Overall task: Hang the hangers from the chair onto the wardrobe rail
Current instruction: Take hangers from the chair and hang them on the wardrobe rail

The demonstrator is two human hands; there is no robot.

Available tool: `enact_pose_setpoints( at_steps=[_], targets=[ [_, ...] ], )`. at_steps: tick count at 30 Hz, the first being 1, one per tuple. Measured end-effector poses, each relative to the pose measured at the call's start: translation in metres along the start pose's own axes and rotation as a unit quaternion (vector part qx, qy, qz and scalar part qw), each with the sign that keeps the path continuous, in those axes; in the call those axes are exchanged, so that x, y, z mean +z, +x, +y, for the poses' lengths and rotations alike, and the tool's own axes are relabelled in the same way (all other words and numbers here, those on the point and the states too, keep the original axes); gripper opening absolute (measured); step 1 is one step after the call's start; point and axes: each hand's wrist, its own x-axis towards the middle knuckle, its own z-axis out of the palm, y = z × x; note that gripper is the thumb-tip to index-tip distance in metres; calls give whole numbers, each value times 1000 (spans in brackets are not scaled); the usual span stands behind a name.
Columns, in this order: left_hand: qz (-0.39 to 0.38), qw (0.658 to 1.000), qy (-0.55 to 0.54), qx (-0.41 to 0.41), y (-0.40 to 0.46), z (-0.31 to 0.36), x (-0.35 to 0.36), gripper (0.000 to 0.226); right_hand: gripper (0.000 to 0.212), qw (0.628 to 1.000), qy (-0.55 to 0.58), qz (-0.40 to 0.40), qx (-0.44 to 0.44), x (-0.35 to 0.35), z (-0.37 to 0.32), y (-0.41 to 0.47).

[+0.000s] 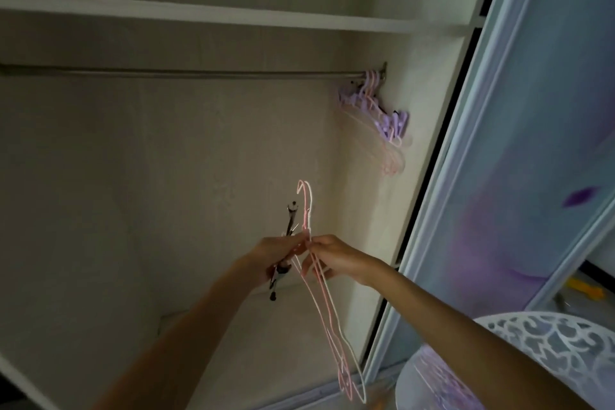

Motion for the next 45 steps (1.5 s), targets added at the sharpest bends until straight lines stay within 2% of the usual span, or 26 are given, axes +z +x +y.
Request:
enact_pose_setpoints(
  at_steps=[4, 7, 10, 16, 24, 30, 34, 40, 42, 43, 45],
  targets=[
    [37, 999, 27, 20, 30, 27, 0, 27, 30, 999, -28, -31, -4, -33, -15, 26],
    [84, 996, 25, 24, 59, 44, -3, 25, 23, 1000, -18, -10, 1, -51, -20, 47],
    [120, 993, -2, 11, 88, 60, -16, 29, 19, 999, -3, 53, -5, -70, -15, 72],
    [132, 991, -31, -17, 139, 96, -43, 32, 11, 966, -86, 230, -77, -118, -8, 130],
    [105, 994, -25, -13, 200, 149, -51, 32, 9, 904, -167, 371, -134, -182, -83, 189],
    [98, 994, -52, -4, 235, 171, -50, 30, 9, 898, -160, 389, -127, -226, -125, 241],
    [96, 994, -58, -6, 247, 176, -48, 29, 18, 901, -145, 391, -117, -241, -129, 267],
    [109, 993, -51, -7, 258, 179, -50, 29, 0, 917, -209, 329, -80, -244, -115, 273],
    [115, 992, -52, -6, 261, 181, -50, 30, 7, 922, -224, 307, -73, -245, -113, 270],
    [118, 992, -52, -5, 262, 182, -51, 31, 15, 915, -252, 306, -70, -247, -112, 269],
    [122, 991, -50, -1, 265, 184, -52, 31, 37, 863, -366, 338, -84, -250, -115, 263]
  ],
)
